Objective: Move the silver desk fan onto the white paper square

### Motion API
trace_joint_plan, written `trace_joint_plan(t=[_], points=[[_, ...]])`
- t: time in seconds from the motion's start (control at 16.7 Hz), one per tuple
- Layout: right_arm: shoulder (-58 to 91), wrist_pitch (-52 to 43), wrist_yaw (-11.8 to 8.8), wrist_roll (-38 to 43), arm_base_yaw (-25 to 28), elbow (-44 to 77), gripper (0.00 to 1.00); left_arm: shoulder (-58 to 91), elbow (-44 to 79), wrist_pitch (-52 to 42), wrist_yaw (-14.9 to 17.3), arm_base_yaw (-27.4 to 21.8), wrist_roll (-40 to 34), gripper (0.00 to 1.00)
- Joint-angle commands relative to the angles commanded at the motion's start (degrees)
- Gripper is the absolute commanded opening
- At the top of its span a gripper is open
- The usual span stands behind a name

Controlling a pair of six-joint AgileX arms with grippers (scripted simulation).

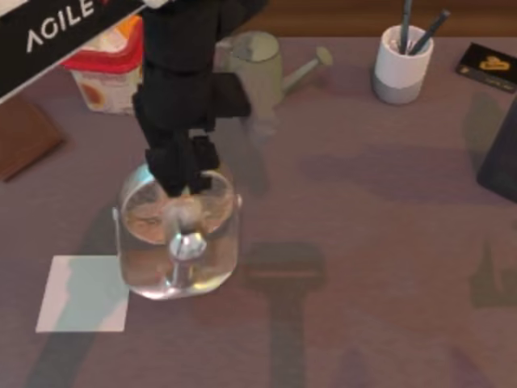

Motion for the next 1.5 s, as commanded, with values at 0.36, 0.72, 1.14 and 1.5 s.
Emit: trace_joint_plan(t=[0.36,0.72,1.14,1.5], points=[[0.00,0.00,0.00,0.00,0.00,0.00,1.00,-8.86,-9.46,0.38,-1.78,4.33,-47.36,0.00],[0.00,0.00,0.00,0.00,0.00,0.00,1.00,-19.07,-20.93,4.93,-0.86,9.26,-96.63,0.00],[0.00,0.00,0.00,0.00,0.00,0.00,1.00,-28.46,-33.52,12.26,2.46,14.42,-136.87,0.00],[0.00,0.00,0.00,0.00,0.00,0.00,1.00,-32.22,-38.54,16.04,4.22,16.55,-148.74,0.00]])
